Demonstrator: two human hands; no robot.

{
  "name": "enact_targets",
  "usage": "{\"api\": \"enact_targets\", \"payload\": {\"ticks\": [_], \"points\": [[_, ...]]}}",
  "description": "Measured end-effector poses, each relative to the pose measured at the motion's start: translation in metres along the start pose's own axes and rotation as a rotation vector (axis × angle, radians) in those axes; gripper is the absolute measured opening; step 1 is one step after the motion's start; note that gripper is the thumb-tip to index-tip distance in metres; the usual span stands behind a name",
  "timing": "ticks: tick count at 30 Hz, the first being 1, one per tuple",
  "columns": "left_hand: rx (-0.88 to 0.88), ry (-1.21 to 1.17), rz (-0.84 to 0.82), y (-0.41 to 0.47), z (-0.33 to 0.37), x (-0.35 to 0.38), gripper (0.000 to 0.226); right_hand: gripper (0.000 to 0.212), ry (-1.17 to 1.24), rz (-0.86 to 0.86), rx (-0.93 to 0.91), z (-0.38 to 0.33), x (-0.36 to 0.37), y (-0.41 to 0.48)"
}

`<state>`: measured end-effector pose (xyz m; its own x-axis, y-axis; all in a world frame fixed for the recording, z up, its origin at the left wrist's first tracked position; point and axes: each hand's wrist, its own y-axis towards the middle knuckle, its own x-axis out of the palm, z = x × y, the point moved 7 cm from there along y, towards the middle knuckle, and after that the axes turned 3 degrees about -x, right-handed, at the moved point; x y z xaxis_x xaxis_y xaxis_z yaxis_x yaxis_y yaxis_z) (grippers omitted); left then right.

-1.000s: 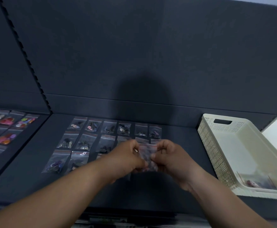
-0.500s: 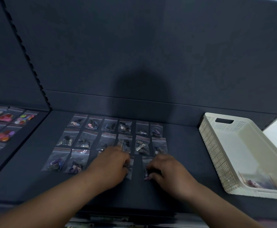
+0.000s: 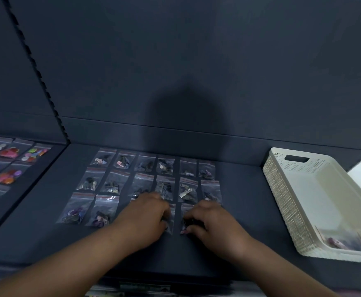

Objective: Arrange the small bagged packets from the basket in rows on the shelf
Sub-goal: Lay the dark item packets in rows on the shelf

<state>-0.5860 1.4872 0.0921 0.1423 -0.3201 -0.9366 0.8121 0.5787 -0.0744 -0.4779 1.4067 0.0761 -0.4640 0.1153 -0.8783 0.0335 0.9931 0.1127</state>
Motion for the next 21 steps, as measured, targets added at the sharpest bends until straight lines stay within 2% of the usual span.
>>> {"api": "enact_targets", "payload": {"ticks": [7, 15, 18, 21], "points": [[0.053, -0.05, 0.079, 0.017, 0.019, -0.02, 0.027, 0.019, 0.044, 0.223, 0.106, 0.019, -0.061, -0.005], [0.176, -0.122, 0.117, 0.058, 0.094, -0.033, 0.028, 0.02, -0.041, 0.391, 0.239, 0.063, -0.153, -0.044], [0.219, -0.153, 0.09, 0.075, 0.132, -0.024, 0.032, 0.02, -0.055, 0.359, 0.371, 0.098, -0.174, -0.073], [0.268, -0.182, 0.035, 0.091, 0.175, -0.01, 0.037, 0.026, -0.091, 0.194, 0.553, 0.14, -0.18, -0.106]]}}
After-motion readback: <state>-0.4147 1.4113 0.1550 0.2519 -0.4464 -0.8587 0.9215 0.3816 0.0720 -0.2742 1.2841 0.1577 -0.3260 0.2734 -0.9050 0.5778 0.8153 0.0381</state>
